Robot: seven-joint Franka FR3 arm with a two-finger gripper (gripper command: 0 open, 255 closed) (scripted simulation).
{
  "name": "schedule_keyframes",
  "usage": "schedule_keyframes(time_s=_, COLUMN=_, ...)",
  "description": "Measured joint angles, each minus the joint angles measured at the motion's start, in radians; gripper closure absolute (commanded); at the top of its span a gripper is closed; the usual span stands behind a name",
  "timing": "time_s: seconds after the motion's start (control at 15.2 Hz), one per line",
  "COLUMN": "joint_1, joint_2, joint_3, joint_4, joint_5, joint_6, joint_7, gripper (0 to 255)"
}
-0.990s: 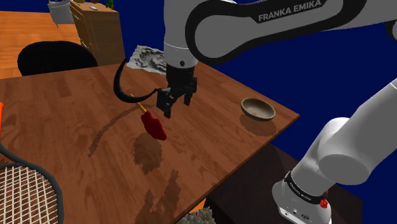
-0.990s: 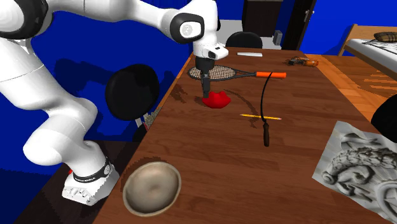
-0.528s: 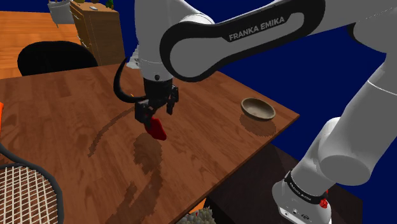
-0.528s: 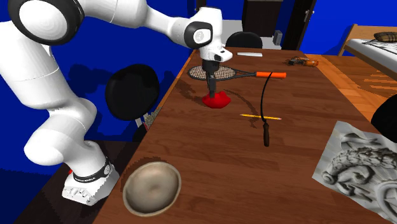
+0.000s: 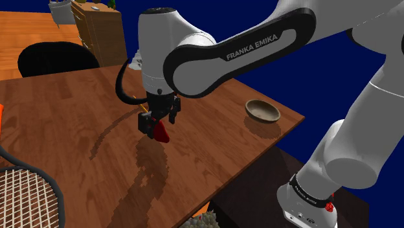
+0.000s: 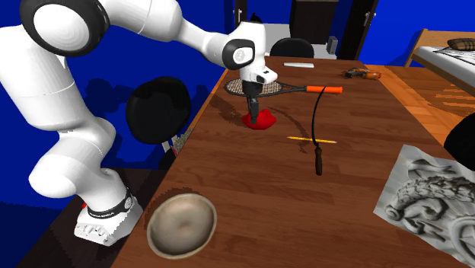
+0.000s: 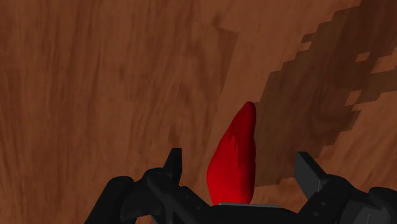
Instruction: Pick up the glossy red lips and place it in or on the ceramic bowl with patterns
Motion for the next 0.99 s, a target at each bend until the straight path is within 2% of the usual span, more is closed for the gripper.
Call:
schedule_keyframes(time_s=0.26, joint_1=0.000, joint_2=0.002, joint_3=0.000, joint_4=0.000, joint_5=-0.001, joint_6=0.002, joint_7=0.001, gripper=0)
schedule_keyframes(time_s=0.33, joint_1=0.000, joint_2=0.002, joint_3=0.000, joint_4=0.000, joint_5=-0.001, joint_6=0.002, joint_7=0.001, gripper=255)
schedule_keyframes(time_s=0.99, joint_1=0.001, joint_2=0.001, joint_3=0.001, joint_4=0.000, joint_5=-0.001, joint_6=0.002, joint_7=0.001, gripper=255)
